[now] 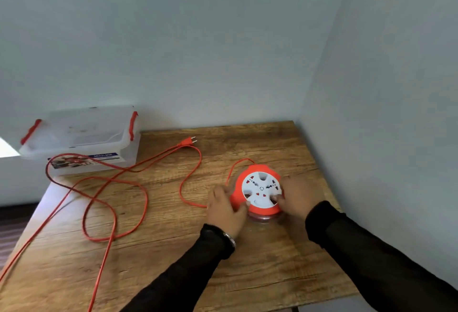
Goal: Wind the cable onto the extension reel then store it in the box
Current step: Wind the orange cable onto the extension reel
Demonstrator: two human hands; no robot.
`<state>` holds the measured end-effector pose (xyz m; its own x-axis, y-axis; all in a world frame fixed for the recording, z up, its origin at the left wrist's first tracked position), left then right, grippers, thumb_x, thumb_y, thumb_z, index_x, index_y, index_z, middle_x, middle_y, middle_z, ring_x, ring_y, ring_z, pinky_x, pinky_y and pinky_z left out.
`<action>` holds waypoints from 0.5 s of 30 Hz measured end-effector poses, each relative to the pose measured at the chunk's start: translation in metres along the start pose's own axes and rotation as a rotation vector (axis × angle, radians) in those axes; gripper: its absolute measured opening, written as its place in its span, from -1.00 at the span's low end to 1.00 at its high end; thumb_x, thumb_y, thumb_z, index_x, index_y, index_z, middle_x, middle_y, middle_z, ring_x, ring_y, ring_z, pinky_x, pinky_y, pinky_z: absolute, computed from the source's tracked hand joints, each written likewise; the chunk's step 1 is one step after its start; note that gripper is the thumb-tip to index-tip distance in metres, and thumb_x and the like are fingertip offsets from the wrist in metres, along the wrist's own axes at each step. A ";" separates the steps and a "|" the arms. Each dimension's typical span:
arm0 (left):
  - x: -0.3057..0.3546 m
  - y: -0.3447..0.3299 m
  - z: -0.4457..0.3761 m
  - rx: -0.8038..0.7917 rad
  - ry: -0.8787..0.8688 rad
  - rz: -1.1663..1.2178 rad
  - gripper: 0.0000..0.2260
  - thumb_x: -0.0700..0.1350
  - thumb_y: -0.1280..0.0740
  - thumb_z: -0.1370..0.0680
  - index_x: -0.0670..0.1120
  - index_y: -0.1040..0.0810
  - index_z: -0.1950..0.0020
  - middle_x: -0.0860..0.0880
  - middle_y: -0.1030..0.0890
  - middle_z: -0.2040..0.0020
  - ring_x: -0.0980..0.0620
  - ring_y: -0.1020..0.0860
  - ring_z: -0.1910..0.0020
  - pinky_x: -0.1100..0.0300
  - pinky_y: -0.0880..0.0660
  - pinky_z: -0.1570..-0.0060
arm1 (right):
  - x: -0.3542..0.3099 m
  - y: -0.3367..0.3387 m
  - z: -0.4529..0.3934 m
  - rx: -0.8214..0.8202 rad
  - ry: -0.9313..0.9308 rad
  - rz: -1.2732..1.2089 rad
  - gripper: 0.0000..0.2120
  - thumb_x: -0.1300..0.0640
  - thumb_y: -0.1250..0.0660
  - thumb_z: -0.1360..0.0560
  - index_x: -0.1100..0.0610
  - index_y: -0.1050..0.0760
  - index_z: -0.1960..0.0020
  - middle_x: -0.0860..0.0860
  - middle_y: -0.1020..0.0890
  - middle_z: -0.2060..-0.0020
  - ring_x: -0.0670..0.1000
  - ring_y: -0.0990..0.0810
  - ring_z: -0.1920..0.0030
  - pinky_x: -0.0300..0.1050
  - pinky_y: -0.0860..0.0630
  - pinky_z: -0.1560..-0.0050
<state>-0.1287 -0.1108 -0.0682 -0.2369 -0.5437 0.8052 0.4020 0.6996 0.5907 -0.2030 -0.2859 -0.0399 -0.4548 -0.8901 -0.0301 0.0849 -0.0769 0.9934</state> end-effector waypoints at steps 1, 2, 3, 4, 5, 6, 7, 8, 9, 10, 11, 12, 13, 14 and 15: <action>-0.010 -0.003 -0.004 -0.041 0.101 0.041 -0.57 -0.04 -0.45 -0.41 -0.20 -0.38 -0.14 -0.20 -0.51 -0.11 -0.15 -0.51 -0.06 0.06 -0.45 -0.08 | -0.008 0.004 0.000 0.006 0.081 -0.002 -0.64 -0.07 -0.27 -0.47 0.02 -0.47 -0.22 0.06 -0.55 -0.12 0.10 -0.52 -0.09 -0.12 -0.37 0.08; -0.017 -0.004 -0.007 -0.061 0.169 0.067 -0.55 -0.01 -0.45 -0.42 -0.20 -0.39 -0.15 -0.22 -0.53 -0.11 -0.17 -0.52 -0.05 0.06 -0.47 -0.05 | -0.019 0.006 0.000 -0.014 0.188 -0.006 -0.64 0.00 -0.27 -0.47 -0.01 -0.44 -0.26 0.06 -0.51 -0.18 0.10 -0.48 -0.14 -0.11 -0.38 0.00; -0.019 -0.005 -0.011 -0.078 0.202 0.064 -0.52 0.02 -0.44 -0.42 -0.20 -0.39 -0.19 -0.23 -0.54 -0.13 -0.17 -0.53 -0.07 0.07 -0.47 -0.05 | -0.029 0.004 0.001 -0.057 0.294 -0.007 -0.61 0.08 -0.26 -0.47 -0.04 -0.42 -0.30 0.06 -0.46 -0.24 0.11 -0.44 -0.20 -0.09 -0.38 -0.09; -0.019 -0.008 -0.015 -0.102 0.209 0.039 -0.46 0.04 -0.43 -0.42 -0.21 -0.37 -0.27 -0.23 -0.51 -0.20 -0.16 -0.52 -0.14 0.09 -0.46 -0.09 | -0.037 0.002 0.001 -0.108 0.373 -0.006 -0.57 0.14 -0.24 -0.47 -0.06 -0.40 -0.33 0.07 -0.41 -0.31 0.11 -0.40 -0.26 -0.07 -0.37 -0.17; -0.018 -0.010 -0.019 -0.127 0.204 0.000 -0.38 0.06 -0.42 -0.42 -0.20 -0.32 -0.36 -0.21 -0.45 -0.31 -0.15 -0.47 -0.24 0.12 -0.42 -0.15 | -0.040 -0.001 0.001 -0.161 0.411 0.003 -0.53 0.18 -0.22 -0.47 -0.10 -0.38 -0.36 0.08 -0.36 -0.35 0.12 -0.35 -0.31 -0.06 -0.35 -0.23; -0.017 -0.013 -0.022 -0.148 0.198 -0.039 -0.30 0.09 -0.41 -0.42 -0.19 -0.25 -0.43 -0.19 -0.36 -0.41 -0.14 -0.40 -0.34 0.14 -0.37 -0.21 | -0.043 -0.003 -0.001 -0.198 0.424 0.019 -0.50 0.20 -0.22 -0.48 -0.15 -0.35 -0.38 0.09 -0.32 -0.37 0.14 -0.30 -0.34 -0.05 -0.34 -0.25; -0.016 -0.014 -0.024 -0.167 0.196 -0.070 -0.26 0.11 -0.40 -0.41 -0.17 -0.21 -0.47 -0.16 -0.30 -0.46 -0.12 -0.35 -0.39 0.15 -0.34 -0.24 | -0.044 -0.006 -0.004 -0.231 0.429 0.050 -0.47 0.19 -0.22 -0.49 -0.20 -0.30 -0.39 0.10 -0.28 -0.39 0.16 -0.26 -0.37 -0.02 -0.33 -0.28; -0.016 -0.016 -0.025 -0.182 0.204 -0.070 -0.27 0.11 -0.41 -0.39 -0.14 -0.24 -0.45 -0.13 -0.32 -0.46 -0.10 -0.37 -0.38 0.16 -0.36 -0.22 | -0.047 -0.011 -0.006 -0.275 0.435 0.103 -0.45 0.15 -0.24 -0.51 -0.24 -0.25 -0.41 0.12 -0.24 -0.41 0.19 -0.21 -0.40 0.02 -0.31 -0.31; -0.019 -0.019 -0.027 -0.191 0.233 -0.010 -0.37 0.09 -0.43 -0.36 -0.12 -0.35 -0.35 -0.11 -0.44 -0.37 -0.08 -0.48 -0.27 0.18 -0.42 -0.16 | -0.049 -0.018 -0.008 -0.334 0.442 0.173 -0.44 0.10 -0.25 -0.52 -0.26 -0.19 -0.43 0.15 -0.20 -0.44 0.22 -0.15 -0.43 0.07 -0.28 -0.34; -0.021 -0.021 -0.028 -0.195 0.276 0.080 -0.54 0.05 -0.45 -0.33 -0.08 -0.47 -0.16 -0.09 -0.57 -0.21 -0.04 -0.58 -0.09 0.16 -0.51 -0.09 | -0.051 -0.025 -0.009 -0.392 0.448 0.242 -0.43 0.04 -0.26 -0.53 -0.27 -0.14 -0.45 0.17 -0.16 -0.46 0.25 -0.09 -0.45 0.12 -0.24 -0.36; -0.024 -0.022 -0.027 -0.196 0.317 0.144 -0.71 0.01 -0.47 -0.30 -0.02 -0.52 0.05 -0.06 -0.65 -0.02 0.01 -0.62 0.09 0.12 -0.59 0.01 | -0.054 -0.030 -0.012 -0.436 0.454 0.298 -0.44 -0.01 -0.26 -0.53 -0.26 -0.13 -0.46 0.20 -0.16 -0.46 0.27 -0.08 -0.45 0.13 -0.23 -0.36; -0.026 -0.023 -0.028 -0.208 0.350 0.178 -0.80 -0.03 -0.49 -0.27 0.01 -0.52 0.21 -0.02 -0.66 0.15 0.04 -0.62 0.20 0.11 -0.62 0.12 | -0.056 -0.032 -0.014 -0.457 0.466 0.339 -0.46 -0.03 -0.24 -0.54 -0.25 -0.15 -0.45 0.21 -0.18 -0.45 0.27 -0.10 -0.44 0.12 -0.22 -0.35; -0.028 -0.025 -0.028 -0.234 0.377 0.200 -0.82 -0.05 -0.50 -0.26 0.00 -0.52 0.28 0.00 -0.65 0.23 0.05 -0.62 0.25 0.12 -0.62 0.19 | -0.060 -0.031 -0.016 -0.461 0.487 0.365 -0.50 -0.05 -0.23 -0.54 -0.24 -0.18 -0.44 0.21 -0.21 -0.44 0.27 -0.15 -0.42 0.09 -0.23 -0.34; -0.030 -0.026 -0.029 -0.255 0.407 0.239 -0.83 -0.08 -0.52 -0.26 -0.02 -0.55 0.30 -0.02 -0.67 0.24 0.03 -0.63 0.25 0.12 -0.62 0.21 | -0.063 -0.029 -0.018 -0.452 0.514 0.383 -0.53 -0.05 -0.21 -0.55 -0.24 -0.21 -0.43 0.19 -0.26 -0.42 0.26 -0.21 -0.40 0.07 -0.25 -0.32; -0.031 -0.027 -0.029 -0.266 0.439 0.302 -0.84 -0.12 -0.54 -0.27 -0.05 -0.58 0.29 -0.08 -0.68 0.21 -0.03 -0.65 0.22 0.04 -0.63 0.16 | -0.065 -0.026 -0.020 -0.430 0.547 0.402 -0.53 -0.02 -0.22 -0.55 -0.25 -0.22 -0.43 0.17 -0.32 -0.38 0.25 -0.28 -0.35 0.05 -0.29 -0.28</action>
<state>-0.1066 -0.1260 -0.1107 0.2878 -0.5188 0.8050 0.6160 0.7439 0.2593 -0.1583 -0.2349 -0.0658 0.1730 -0.9718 0.1603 0.5347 0.2294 0.8133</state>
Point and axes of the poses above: each hand's wrist, its own z-axis away from the middle knuckle, its own y-axis out of the back of the hand, x = y × z, the point moved 9 cm from there along -z, towards the middle knuckle
